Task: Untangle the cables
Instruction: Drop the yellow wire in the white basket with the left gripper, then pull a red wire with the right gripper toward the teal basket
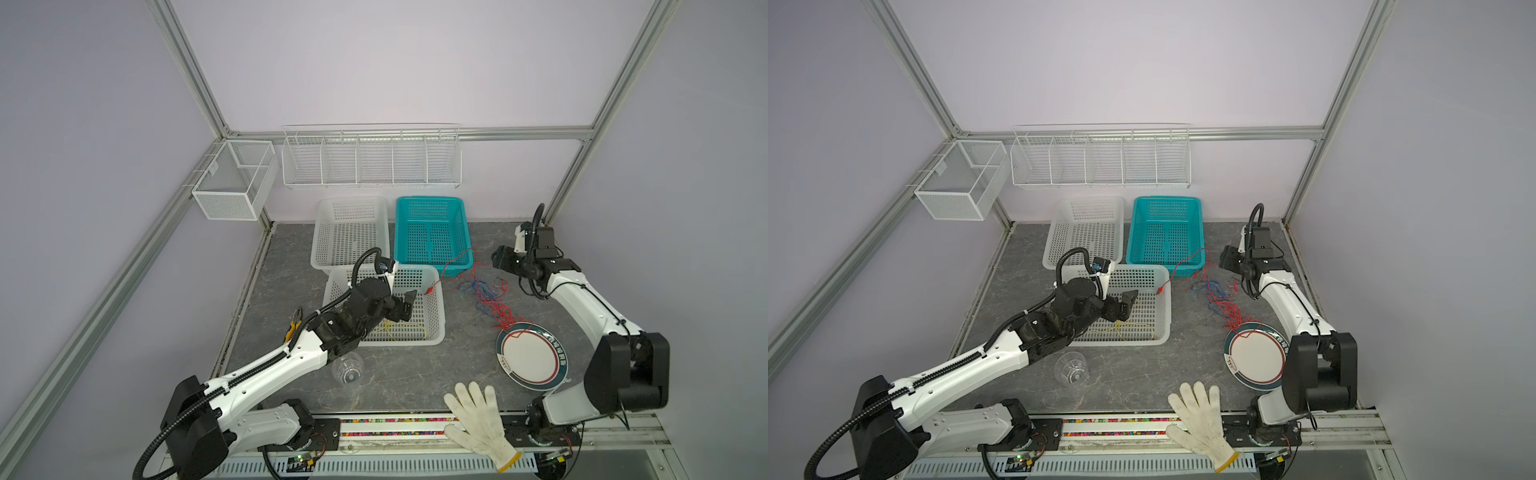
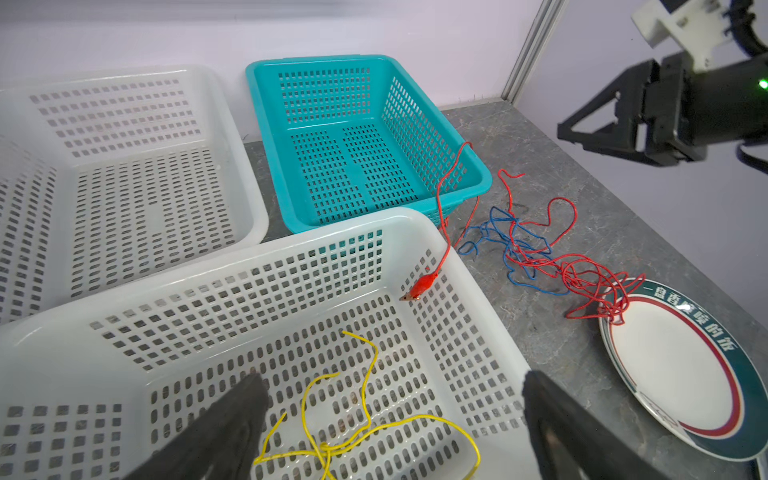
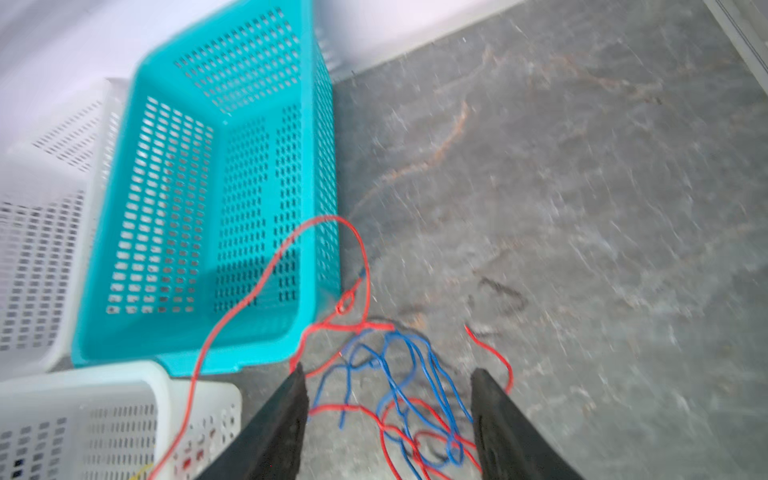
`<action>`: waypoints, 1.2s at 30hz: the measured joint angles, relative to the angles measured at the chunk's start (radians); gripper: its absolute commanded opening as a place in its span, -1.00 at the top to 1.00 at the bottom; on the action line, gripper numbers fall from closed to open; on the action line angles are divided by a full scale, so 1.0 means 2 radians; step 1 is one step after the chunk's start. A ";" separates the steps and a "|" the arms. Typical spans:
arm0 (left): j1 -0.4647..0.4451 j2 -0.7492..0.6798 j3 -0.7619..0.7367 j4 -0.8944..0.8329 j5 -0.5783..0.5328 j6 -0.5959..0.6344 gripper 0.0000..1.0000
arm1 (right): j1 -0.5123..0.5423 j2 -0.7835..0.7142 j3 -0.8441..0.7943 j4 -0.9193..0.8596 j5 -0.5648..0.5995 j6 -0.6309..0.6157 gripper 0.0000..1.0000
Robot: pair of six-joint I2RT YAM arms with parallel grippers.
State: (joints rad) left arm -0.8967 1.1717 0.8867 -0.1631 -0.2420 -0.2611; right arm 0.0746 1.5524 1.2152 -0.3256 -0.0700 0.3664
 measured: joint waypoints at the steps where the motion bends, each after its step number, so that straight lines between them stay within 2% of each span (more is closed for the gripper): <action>1: 0.000 0.000 0.000 0.002 0.003 -0.002 -0.92 | 0.000 0.014 0.015 0.004 -0.008 -0.001 -0.32; 5: 0.000 -0.001 -0.001 0.013 0.008 -0.012 -0.92 | 0.000 0.081 0.074 0.011 -0.047 0.000 -0.33; 11: 0.000 -0.004 -0.002 0.017 0.010 -0.015 -0.92 | 0.013 0.108 0.078 0.012 -0.067 0.000 -0.35; 19: 0.000 0.003 -0.005 0.041 0.011 0.007 -0.94 | 0.015 0.158 0.099 0.025 -0.078 -0.001 -0.62; 25: 0.000 0.014 -0.007 0.070 0.012 0.027 -0.94 | 0.012 0.212 0.100 0.054 -0.110 0.004 -0.66; 27: 0.000 0.014 -0.008 0.076 0.012 0.030 -0.94 | 0.012 0.222 0.100 0.066 -0.122 0.007 -0.62; 34: 0.000 0.014 -0.014 0.081 0.011 0.032 -0.94 | 0.007 0.230 0.100 0.103 -0.157 0.024 -0.19; 36: 0.000 0.014 -0.014 0.082 0.011 0.032 -0.94 | 0.005 0.229 0.095 0.112 -0.162 0.025 -0.12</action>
State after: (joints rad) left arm -0.8967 1.1999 0.8581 0.0002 -0.2192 -0.1963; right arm 0.0853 2.0094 1.4048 -0.1017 -0.3946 0.4171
